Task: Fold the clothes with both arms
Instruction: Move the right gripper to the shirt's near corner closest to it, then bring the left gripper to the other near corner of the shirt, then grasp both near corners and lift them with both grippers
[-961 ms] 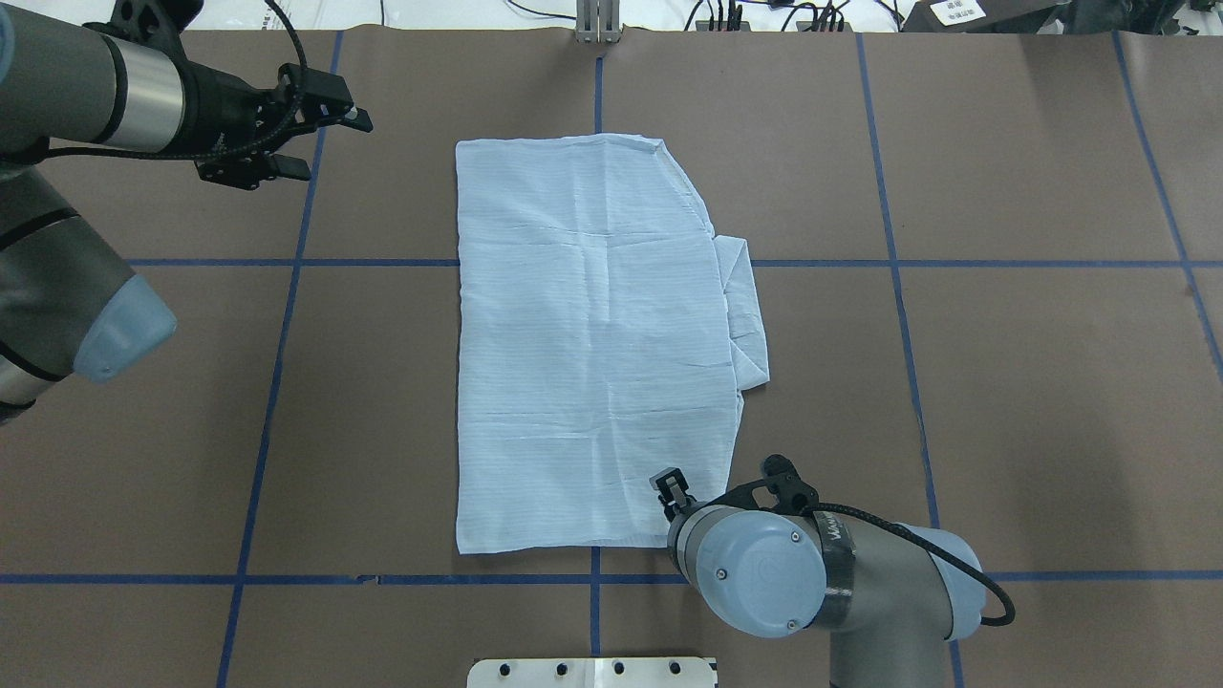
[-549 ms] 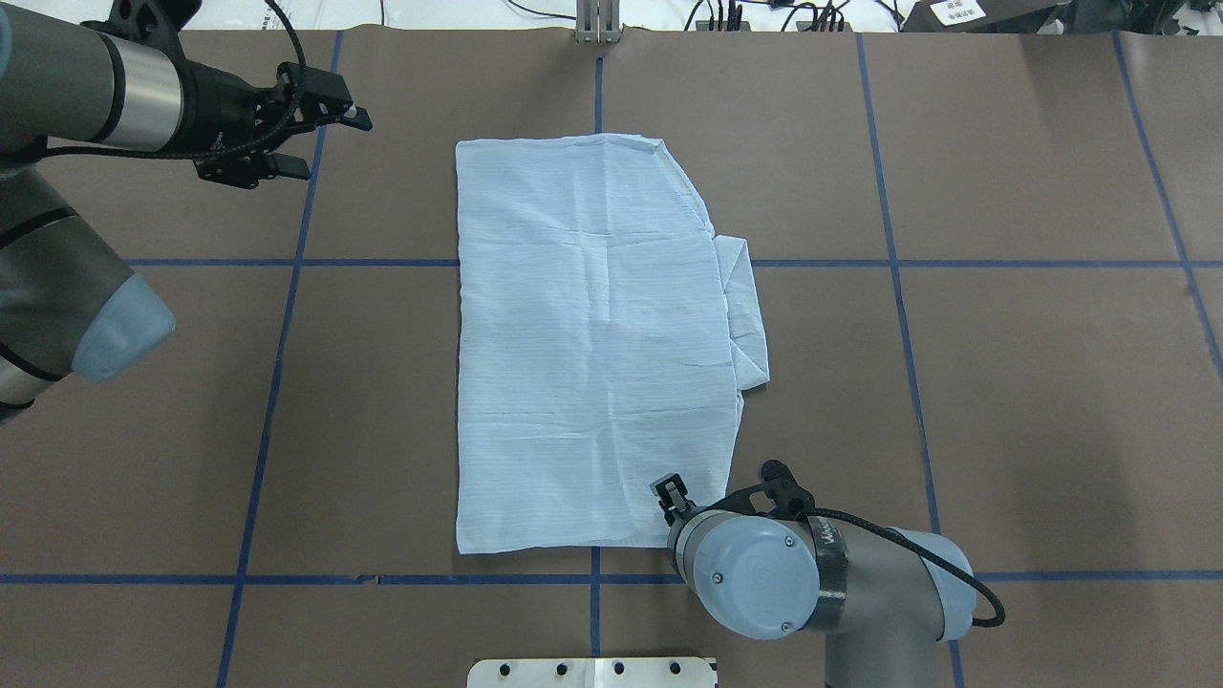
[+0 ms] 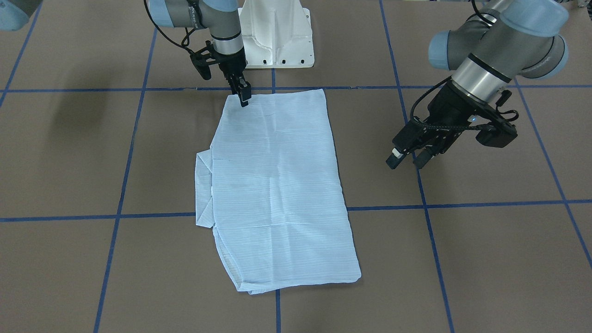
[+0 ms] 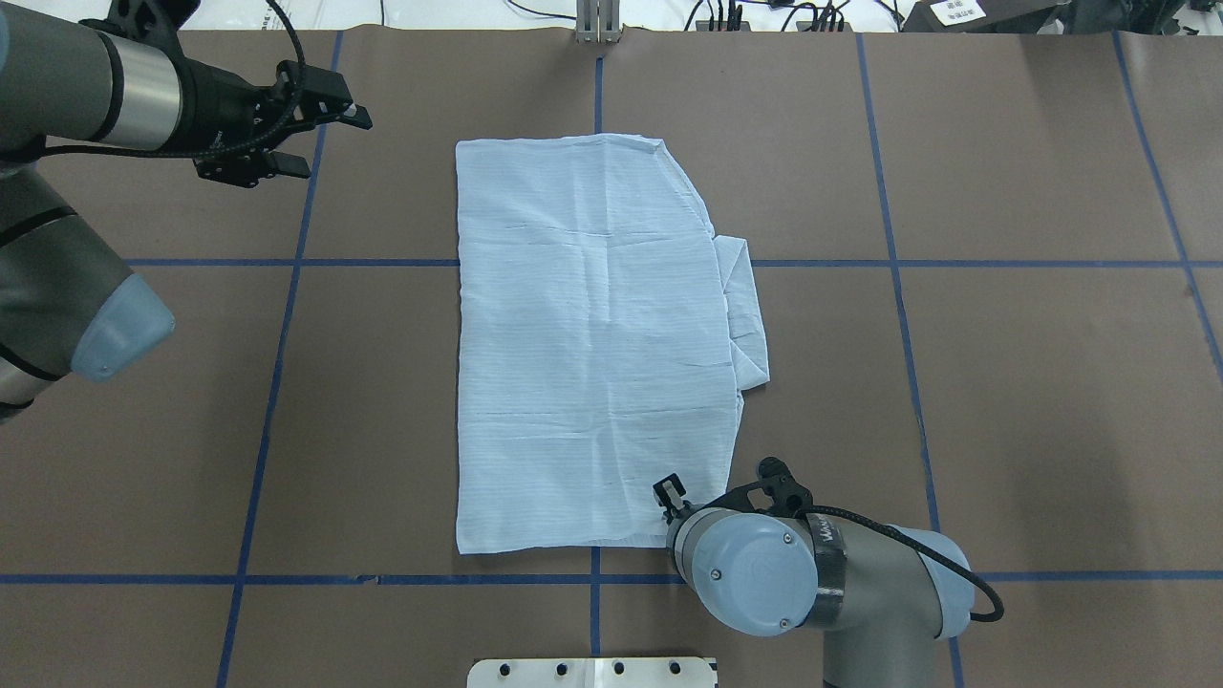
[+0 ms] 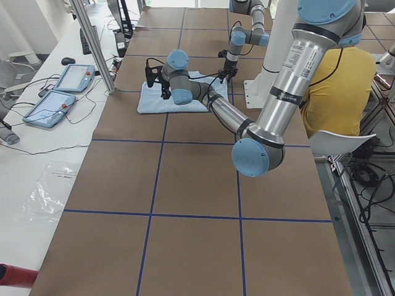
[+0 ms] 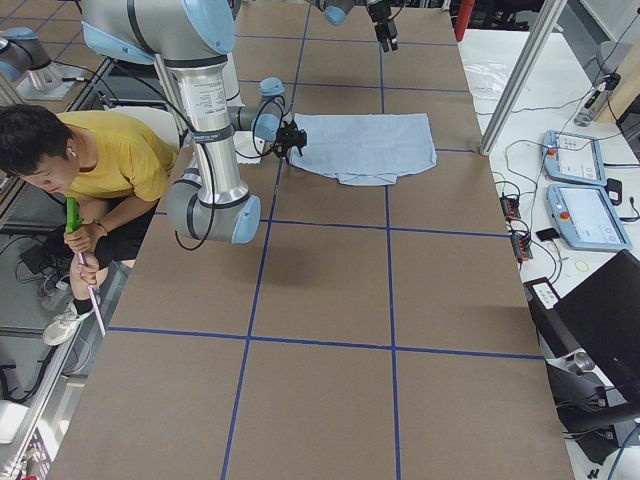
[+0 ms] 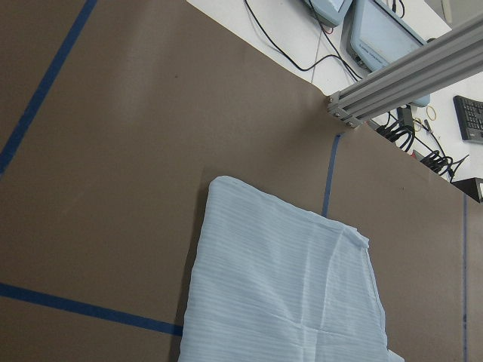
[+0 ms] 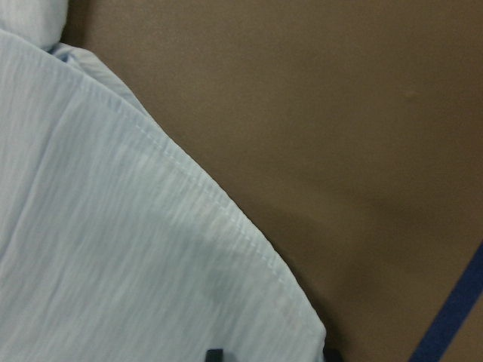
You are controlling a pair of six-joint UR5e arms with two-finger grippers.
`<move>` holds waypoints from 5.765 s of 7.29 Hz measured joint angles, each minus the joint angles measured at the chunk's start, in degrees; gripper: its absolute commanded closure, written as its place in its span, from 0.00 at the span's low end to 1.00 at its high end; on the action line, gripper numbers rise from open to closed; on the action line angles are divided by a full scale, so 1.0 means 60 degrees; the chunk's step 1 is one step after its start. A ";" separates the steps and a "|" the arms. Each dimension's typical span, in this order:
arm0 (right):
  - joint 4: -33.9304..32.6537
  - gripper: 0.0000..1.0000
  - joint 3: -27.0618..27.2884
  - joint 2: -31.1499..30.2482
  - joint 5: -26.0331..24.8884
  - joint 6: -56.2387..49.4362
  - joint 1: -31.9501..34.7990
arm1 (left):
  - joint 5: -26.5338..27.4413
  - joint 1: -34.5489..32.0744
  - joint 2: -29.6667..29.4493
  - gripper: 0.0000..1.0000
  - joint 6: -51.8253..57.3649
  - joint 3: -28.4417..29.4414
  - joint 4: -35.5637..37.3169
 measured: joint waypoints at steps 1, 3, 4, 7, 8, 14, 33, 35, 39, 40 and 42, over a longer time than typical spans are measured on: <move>0.0052 1.00 -0.0007 0.0004 0.0004 -0.0002 0.0066 | 0.0000 -0.0002 0.0000 0.01 -0.0002 -0.0003 0.0000; 0.0296 1.00 -0.0066 0.0017 0.0038 0.0011 0.0216 | 0.0000 -0.0014 0.0008 0.01 -0.0003 -0.0005 0.0000; 0.0358 1.00 -0.0075 0.0032 0.0064 0.0017 0.0290 | 0.0000 -0.0015 0.0009 0.01 -0.0004 -0.0011 0.0000; 0.0398 1.00 -0.0009 0.0107 0.0229 0.0011 0.0397 | 0.0013 0.0084 0.0243 0.01 -0.0292 -0.0323 0.0106; 0.0393 1.00 0.0049 0.0096 0.0330 0.0008 0.0406 | 0.0147 0.0427 0.0412 0.05 -0.0810 -0.0742 0.0480; 0.0388 1.00 0.0229 0.0015 0.0618 -0.0023 0.0438 | 0.2544 0.4973 0.0881 0.01 -0.3320 -0.2763 0.3788; 0.0392 1.00 0.0321 0.0047 0.0587 -0.0158 0.0427 | 0.2655 0.6540 0.0542 1.00 -0.4072 -0.1655 0.3779; 0.0281 1.00 0.1015 -0.0130 0.0523 -0.0069 0.0343 | 0.2627 0.6459 0.0619 1.00 -0.4135 -0.2471 0.3814; -0.1661 1.00 0.3243 -0.0656 0.0091 0.0384 -0.0651 | 0.2335 0.6570 0.0770 1.00 -0.5835 -0.4246 0.4364; -0.1854 1.00 0.3458 -0.0644 0.0014 0.0422 -0.0576 | 0.2255 0.6531 0.0755 1.00 -0.5997 -0.4493 0.4561; -0.1950 1.00 0.3479 -0.0494 0.0646 0.0089 0.0531 | 0.2155 0.5935 0.0620 1.00 -0.5356 -0.4534 0.4843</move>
